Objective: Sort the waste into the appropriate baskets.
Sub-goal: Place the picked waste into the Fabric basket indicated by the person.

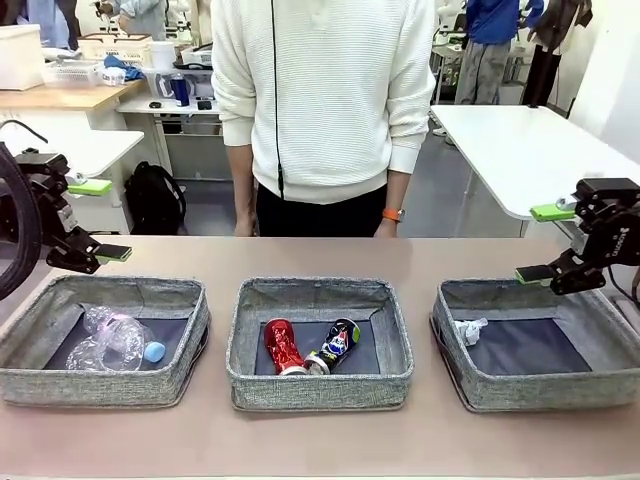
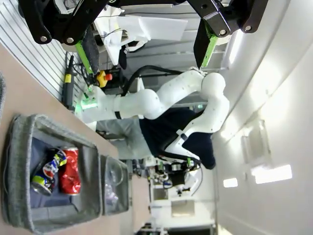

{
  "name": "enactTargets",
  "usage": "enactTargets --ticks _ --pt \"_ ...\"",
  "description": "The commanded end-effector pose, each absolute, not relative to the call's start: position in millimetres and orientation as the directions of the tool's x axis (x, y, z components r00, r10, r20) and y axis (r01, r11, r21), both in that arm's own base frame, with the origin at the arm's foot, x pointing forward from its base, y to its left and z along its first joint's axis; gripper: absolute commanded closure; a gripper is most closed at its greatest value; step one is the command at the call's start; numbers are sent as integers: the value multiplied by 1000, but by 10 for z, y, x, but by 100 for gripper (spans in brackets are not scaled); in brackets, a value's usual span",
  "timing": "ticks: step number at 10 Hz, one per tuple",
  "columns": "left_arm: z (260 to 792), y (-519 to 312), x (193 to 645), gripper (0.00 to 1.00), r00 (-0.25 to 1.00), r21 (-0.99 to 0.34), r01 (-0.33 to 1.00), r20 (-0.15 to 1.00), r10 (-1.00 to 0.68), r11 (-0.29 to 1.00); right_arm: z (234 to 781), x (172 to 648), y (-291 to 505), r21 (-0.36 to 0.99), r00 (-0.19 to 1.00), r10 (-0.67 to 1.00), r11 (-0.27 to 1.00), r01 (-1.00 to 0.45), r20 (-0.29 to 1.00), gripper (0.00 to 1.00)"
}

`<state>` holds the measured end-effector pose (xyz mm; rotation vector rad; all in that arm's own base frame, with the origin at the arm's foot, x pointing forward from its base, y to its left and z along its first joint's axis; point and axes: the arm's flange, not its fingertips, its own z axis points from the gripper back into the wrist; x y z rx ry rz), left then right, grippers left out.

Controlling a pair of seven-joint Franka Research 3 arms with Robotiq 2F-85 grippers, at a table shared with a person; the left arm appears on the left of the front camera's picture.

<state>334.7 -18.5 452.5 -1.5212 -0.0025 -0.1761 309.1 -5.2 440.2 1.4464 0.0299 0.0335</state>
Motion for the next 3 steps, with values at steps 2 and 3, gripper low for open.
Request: enactTargets --ticks 2,3 --pt "4551 -204 3331 0 986 -992 122 117 -121 36 4451 3090 -30 992 999 32 123 13 -17 0" --pt "4551 -204 3331 0 986 -992 122 117 -121 36 4451 3090 -30 992 999 32 123 13 -17 0"
